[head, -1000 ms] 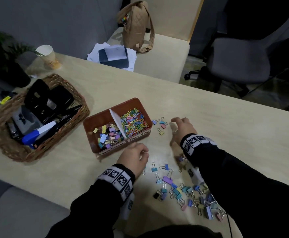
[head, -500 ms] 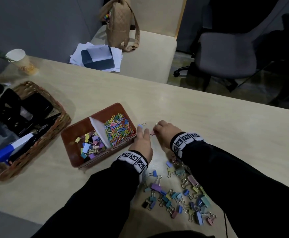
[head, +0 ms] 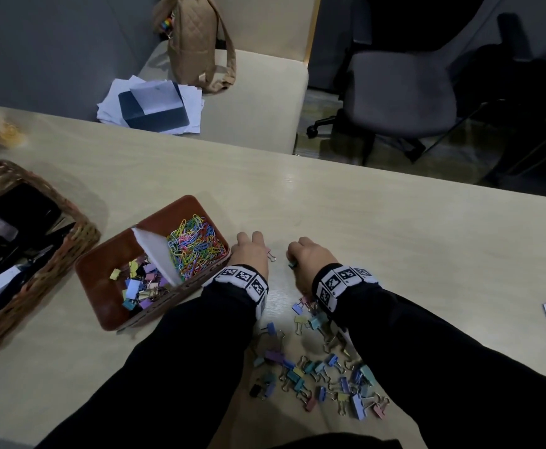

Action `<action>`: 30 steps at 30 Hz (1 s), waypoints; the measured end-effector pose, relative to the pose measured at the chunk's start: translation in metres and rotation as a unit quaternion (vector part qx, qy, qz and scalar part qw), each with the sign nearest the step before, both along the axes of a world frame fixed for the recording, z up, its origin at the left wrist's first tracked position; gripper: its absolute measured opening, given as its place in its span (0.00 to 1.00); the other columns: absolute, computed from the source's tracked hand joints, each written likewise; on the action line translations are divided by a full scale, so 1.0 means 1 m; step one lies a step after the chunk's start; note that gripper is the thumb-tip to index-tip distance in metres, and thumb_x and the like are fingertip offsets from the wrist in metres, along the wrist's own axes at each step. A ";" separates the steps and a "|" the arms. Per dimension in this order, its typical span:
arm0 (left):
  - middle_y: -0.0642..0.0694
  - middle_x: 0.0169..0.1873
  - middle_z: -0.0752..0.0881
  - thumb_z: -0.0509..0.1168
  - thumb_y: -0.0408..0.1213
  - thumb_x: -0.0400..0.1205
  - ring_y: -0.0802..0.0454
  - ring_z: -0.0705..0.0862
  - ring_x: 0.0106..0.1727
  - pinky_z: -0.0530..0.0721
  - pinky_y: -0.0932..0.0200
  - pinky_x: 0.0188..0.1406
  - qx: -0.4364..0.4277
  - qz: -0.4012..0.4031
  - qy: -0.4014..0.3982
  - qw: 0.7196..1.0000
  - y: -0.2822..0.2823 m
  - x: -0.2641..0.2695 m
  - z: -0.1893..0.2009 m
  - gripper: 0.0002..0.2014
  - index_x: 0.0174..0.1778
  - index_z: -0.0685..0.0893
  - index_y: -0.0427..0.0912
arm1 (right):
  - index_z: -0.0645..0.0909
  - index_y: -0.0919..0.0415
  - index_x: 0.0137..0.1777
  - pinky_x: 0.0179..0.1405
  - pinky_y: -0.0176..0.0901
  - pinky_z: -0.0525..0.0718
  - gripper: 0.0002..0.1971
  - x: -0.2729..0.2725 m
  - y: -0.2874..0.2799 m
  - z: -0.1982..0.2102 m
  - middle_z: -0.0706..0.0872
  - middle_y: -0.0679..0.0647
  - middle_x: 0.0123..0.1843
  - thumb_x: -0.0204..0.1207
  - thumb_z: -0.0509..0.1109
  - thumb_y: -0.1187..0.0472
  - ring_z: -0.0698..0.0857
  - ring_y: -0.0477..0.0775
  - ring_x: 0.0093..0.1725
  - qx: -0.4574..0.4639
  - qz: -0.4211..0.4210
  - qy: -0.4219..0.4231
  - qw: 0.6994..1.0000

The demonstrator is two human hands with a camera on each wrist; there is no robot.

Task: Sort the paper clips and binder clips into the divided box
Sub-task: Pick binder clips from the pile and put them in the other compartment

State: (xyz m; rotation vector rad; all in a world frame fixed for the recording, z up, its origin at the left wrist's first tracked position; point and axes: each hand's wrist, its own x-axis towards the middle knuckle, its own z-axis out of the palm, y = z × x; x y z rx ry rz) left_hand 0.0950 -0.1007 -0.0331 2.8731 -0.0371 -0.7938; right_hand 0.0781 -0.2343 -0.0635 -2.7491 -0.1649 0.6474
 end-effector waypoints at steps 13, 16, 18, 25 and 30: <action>0.36 0.63 0.67 0.56 0.25 0.81 0.35 0.82 0.57 0.79 0.48 0.50 -0.014 0.020 0.038 0.999 -0.003 -0.010 -0.008 0.16 0.65 0.70 0.36 | 0.73 0.58 0.49 0.44 0.45 0.82 0.08 -0.004 0.000 0.007 0.73 0.56 0.53 0.72 0.64 0.68 0.79 0.60 0.42 0.023 -0.056 -0.014 0.998; 0.36 0.63 0.68 0.59 0.26 0.81 0.37 0.82 0.58 0.78 0.51 0.51 -0.024 0.016 0.034 0.999 0.001 -0.013 -0.009 0.15 0.64 0.72 0.35 | 0.70 0.57 0.49 0.42 0.45 0.79 0.07 -0.006 -0.001 0.011 0.73 0.55 0.50 0.72 0.62 0.65 0.79 0.60 0.44 0.050 -0.119 -0.015 0.992; 0.36 0.61 0.72 0.60 0.28 0.81 0.37 0.82 0.56 0.77 0.53 0.47 -0.044 0.010 0.014 0.999 0.005 -0.016 -0.010 0.13 0.62 0.73 0.36 | 0.73 0.58 0.52 0.42 0.44 0.79 0.08 -0.008 -0.002 0.012 0.73 0.54 0.51 0.74 0.60 0.66 0.80 0.59 0.43 0.086 -0.173 -0.014 0.981; 0.35 0.49 0.85 0.54 0.35 0.84 0.36 0.84 0.50 0.74 0.54 0.40 -0.106 0.068 -0.044 0.991 0.020 -0.032 -0.012 0.09 0.54 0.76 0.36 | 0.79 0.67 0.31 0.26 0.53 0.78 0.12 -0.008 -0.004 0.012 0.82 0.66 0.30 0.62 0.53 0.72 0.81 0.65 0.27 0.275 -0.389 0.045 0.878; 0.39 0.54 0.84 0.64 0.42 0.81 0.38 0.83 0.55 0.79 0.52 0.49 -0.075 0.059 -0.022 0.995 0.028 -0.037 -0.015 0.14 0.59 0.73 0.40 | 0.75 0.52 0.51 0.37 0.43 0.79 0.08 -0.006 0.004 0.021 0.81 0.49 0.42 0.76 0.65 0.51 0.82 0.56 0.41 0.096 -0.187 0.027 0.977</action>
